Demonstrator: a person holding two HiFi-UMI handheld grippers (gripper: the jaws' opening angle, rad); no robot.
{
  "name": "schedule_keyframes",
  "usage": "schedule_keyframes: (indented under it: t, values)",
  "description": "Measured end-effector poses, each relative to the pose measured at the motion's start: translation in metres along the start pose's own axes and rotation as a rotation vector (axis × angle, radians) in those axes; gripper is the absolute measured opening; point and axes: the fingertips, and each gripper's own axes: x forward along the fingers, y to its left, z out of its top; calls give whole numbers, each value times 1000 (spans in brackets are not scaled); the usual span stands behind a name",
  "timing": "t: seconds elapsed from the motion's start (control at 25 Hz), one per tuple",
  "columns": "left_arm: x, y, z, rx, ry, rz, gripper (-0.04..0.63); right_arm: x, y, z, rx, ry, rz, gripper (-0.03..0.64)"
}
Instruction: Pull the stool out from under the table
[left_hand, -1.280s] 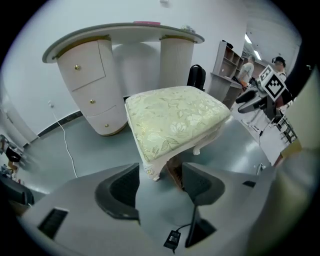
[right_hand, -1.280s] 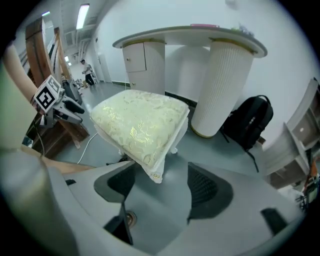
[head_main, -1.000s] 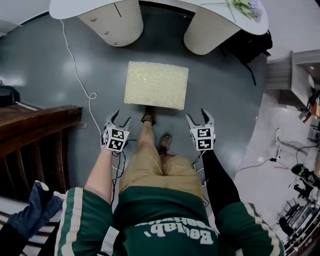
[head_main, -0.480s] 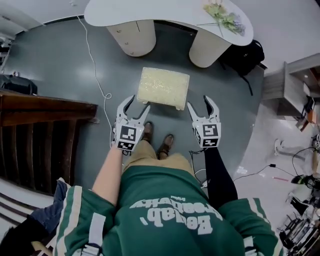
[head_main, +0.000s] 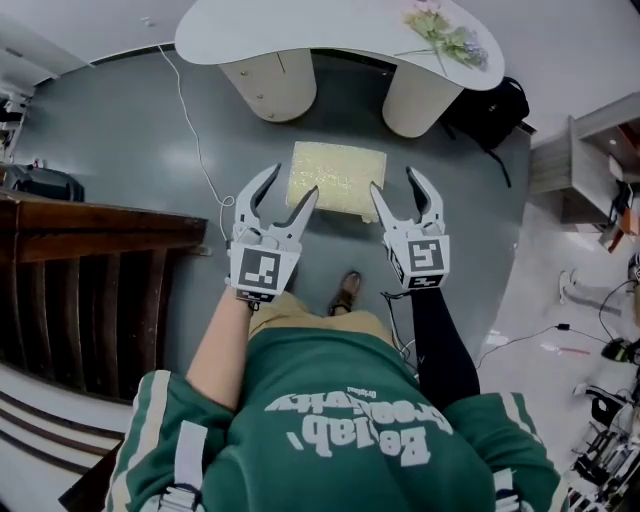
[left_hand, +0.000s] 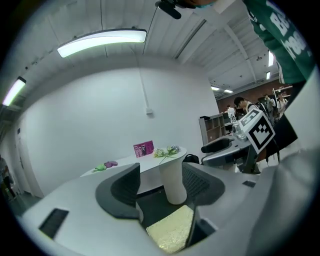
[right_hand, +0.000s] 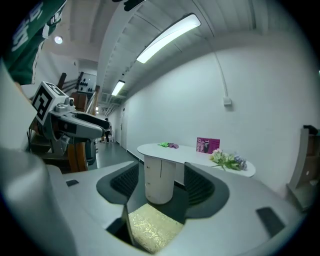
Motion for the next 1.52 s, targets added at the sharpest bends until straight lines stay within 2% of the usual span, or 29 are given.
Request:
schedule_keyframes:
  t: [0.44, 0.84, 0.88, 0.96, 1.0, 1.04, 1.08, 1.16, 1.52]
  values:
    - [15, 78, 28, -22, -140, -91, 278, 26, 38, 57, -38, -30, -151, 289]
    - [5, 99, 51, -7, -194, -196, 276, 16, 62, 100, -59, -99, -282, 247]
    - [4, 102, 52, -4, -197, -195, 262, 15, 63, 103, -62, -107, -293, 238]
    - [4, 107, 56, -3, -213, -181, 186, 12, 64, 109, -75, -116, -310, 172]
    - [4, 109, 58, -4, -223, -172, 140, 11, 64, 111, -84, -118, -318, 120]
    - [3, 111, 61, -1, -238, -164, 76, 10, 65, 113, -92, -119, -322, 10]
    - [2, 111, 64, 10, -256, -160, 17, 10, 66, 114, -96, -120, -323, 6]
    - [1, 110, 68, 34, -284, -162, 15, 10, 69, 114, -89, -116, -317, 6]
    - [3, 110, 64, 28, -296, -182, 14, 19, 78, 107, -95, -90, -311, 6]
